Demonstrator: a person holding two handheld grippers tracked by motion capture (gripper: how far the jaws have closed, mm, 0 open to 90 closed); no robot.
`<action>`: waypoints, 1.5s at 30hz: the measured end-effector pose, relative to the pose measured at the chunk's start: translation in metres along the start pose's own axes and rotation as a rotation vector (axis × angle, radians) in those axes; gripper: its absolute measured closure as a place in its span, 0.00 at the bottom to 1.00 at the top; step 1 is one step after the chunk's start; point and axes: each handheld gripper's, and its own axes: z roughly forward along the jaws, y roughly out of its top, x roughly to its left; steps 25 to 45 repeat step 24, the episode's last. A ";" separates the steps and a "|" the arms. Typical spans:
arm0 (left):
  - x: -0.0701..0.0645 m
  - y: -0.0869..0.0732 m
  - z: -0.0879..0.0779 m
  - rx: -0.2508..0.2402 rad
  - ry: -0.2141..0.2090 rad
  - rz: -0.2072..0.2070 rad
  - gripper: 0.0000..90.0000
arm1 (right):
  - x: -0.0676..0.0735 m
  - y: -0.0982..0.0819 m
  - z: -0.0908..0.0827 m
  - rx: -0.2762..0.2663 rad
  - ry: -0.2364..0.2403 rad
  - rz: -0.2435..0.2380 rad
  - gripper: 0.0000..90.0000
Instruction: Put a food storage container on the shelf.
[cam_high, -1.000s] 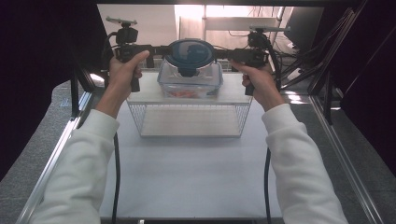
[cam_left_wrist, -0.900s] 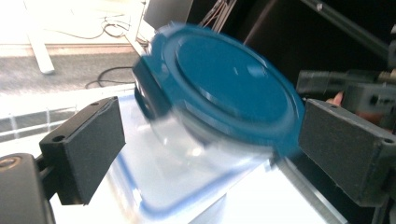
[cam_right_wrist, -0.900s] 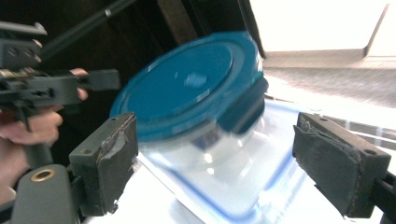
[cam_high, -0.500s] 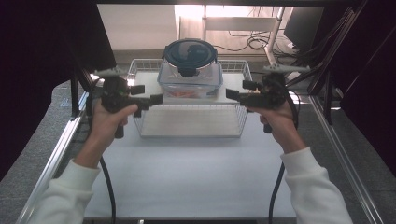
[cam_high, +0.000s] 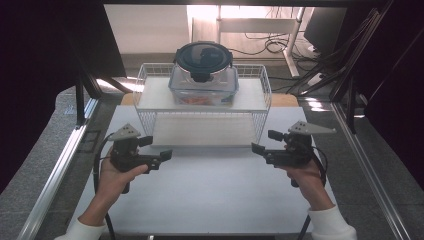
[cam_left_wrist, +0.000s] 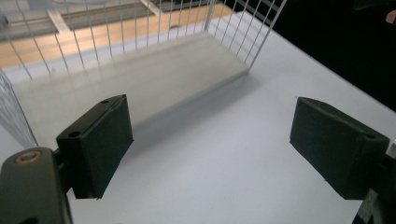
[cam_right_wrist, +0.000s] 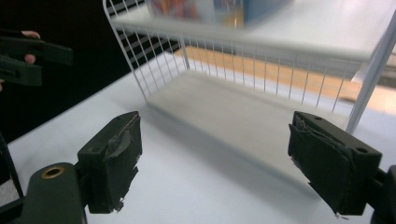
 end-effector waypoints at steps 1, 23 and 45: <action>0.000 -0.005 0.002 0.007 0.005 0.002 0.14 | 0.000 -0.009 0.002 0.014 0.002 0.005 0.19; 0.012 -0.044 0.018 0.063 0.039 -0.051 0.14 | -0.010 -0.051 0.009 0.075 -0.025 0.044 0.19; 0.012 -0.044 0.018 0.061 0.039 -0.054 0.15 | -0.011 -0.052 0.009 0.078 -0.028 0.040 0.19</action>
